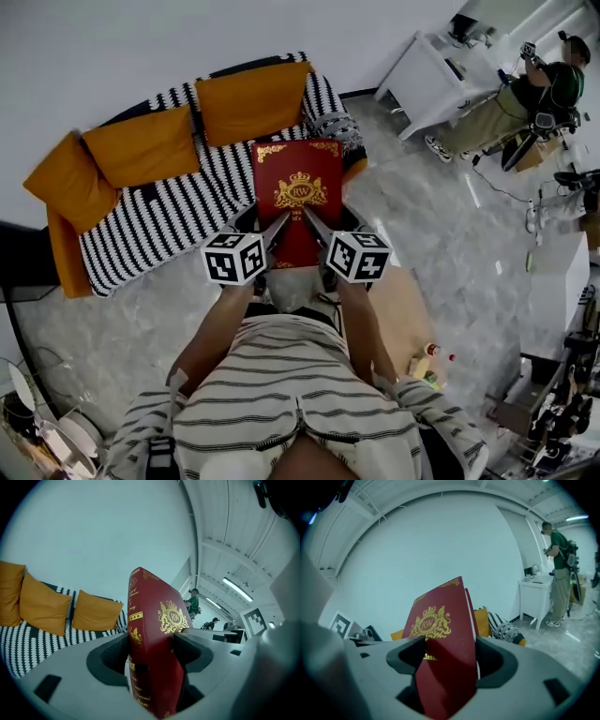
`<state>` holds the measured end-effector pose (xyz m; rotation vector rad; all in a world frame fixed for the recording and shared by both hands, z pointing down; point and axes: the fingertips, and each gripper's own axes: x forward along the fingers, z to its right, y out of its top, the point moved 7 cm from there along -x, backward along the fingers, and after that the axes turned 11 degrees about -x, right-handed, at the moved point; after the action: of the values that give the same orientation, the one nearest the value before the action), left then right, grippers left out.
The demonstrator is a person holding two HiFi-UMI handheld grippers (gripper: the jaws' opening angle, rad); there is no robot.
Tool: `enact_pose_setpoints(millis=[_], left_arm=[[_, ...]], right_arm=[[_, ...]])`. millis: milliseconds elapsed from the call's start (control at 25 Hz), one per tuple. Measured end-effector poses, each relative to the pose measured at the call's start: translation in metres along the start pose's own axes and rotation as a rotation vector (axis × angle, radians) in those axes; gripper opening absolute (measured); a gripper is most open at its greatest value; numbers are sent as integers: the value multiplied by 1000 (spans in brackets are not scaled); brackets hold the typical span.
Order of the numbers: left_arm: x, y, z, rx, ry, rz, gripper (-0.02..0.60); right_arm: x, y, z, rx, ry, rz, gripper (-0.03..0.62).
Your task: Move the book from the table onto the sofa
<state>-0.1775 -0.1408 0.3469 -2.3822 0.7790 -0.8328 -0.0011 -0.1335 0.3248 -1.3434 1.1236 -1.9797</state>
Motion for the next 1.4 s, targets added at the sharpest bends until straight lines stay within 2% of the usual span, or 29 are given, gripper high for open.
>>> enact_pose_setpoints(millis=[200, 560, 960, 1400], left_arm=[[3, 25, -32, -37, 24, 28, 305], [16, 47, -54, -80, 79, 77, 305], [84, 73, -79, -139, 174, 111, 305], [166, 99, -82, -197, 272, 115, 305]], right_arm=[[42, 17, -13, -34, 31, -25, 351], [86, 35, -9, -71, 98, -51, 351], [164, 56, 43, -100, 203, -105, 351], [231, 80, 114, -107, 295, -178, 351]])
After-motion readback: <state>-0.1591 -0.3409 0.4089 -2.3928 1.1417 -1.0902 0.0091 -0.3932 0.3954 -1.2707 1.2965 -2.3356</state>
